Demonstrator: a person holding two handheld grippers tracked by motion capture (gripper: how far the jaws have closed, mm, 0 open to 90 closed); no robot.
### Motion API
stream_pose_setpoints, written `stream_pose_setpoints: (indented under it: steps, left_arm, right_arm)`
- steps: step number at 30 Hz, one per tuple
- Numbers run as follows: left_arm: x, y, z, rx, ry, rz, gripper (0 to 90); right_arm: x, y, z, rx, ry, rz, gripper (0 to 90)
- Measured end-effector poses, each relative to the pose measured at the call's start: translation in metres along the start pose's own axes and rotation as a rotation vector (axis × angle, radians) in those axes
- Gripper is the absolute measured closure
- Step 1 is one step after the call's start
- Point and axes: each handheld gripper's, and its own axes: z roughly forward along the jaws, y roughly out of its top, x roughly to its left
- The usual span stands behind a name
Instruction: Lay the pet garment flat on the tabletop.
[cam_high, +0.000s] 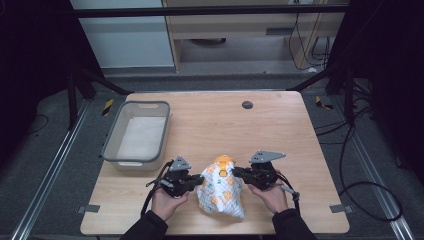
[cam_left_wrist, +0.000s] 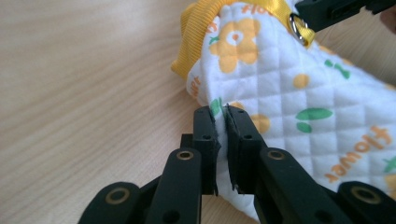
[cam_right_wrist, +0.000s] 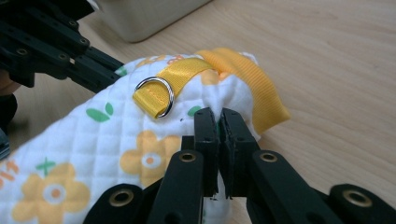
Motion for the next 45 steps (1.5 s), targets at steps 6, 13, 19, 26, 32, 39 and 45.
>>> stream_pose_setpoints:
  steps: [6, 13, 19, 26, 32, 39, 45]
  left_arm:
    - [-0.008, 0.012, -0.02, -0.064, 0.021, 0.027, 83.1]
    - [-0.019, 0.024, -0.039, -0.119, 0.03, 0.077, 83.1]
    - [-0.027, 0.043, -0.051, -0.167, 0.043, 0.11, 83.1]
    - [-0.019, 0.072, -0.049, -0.223, 0.099, 0.082, 82.9]
    - [0.01, 0.085, -0.019, -0.298, 0.279, 0.0, 59.9]
    - [0.025, 0.067, -0.026, -0.289, 0.306, -0.022, 44.7]
    - [0.029, 0.042, -0.036, -0.218, 0.293, 0.004, 38.2]
  right_arm:
    - [0.005, 0.009, -0.015, -0.055, -0.01, -0.022, 86.2]
    - [0.015, 0.018, -0.032, -0.11, -0.012, -0.054, 86.1]
    - [0.02, 0.037, -0.05, -0.188, -0.044, -0.07, 86.1]
    - [0.01, 0.062, -0.042, -0.245, -0.145, -0.046, 85.7]
    - [-0.011, 0.069, -0.014, -0.273, -0.318, -0.022, 75.0]
    - [-0.019, 0.058, -0.02, -0.241, -0.333, -0.028, 64.3]
    - [-0.024, 0.039, -0.043, -0.206, -0.307, -0.023, 53.8]
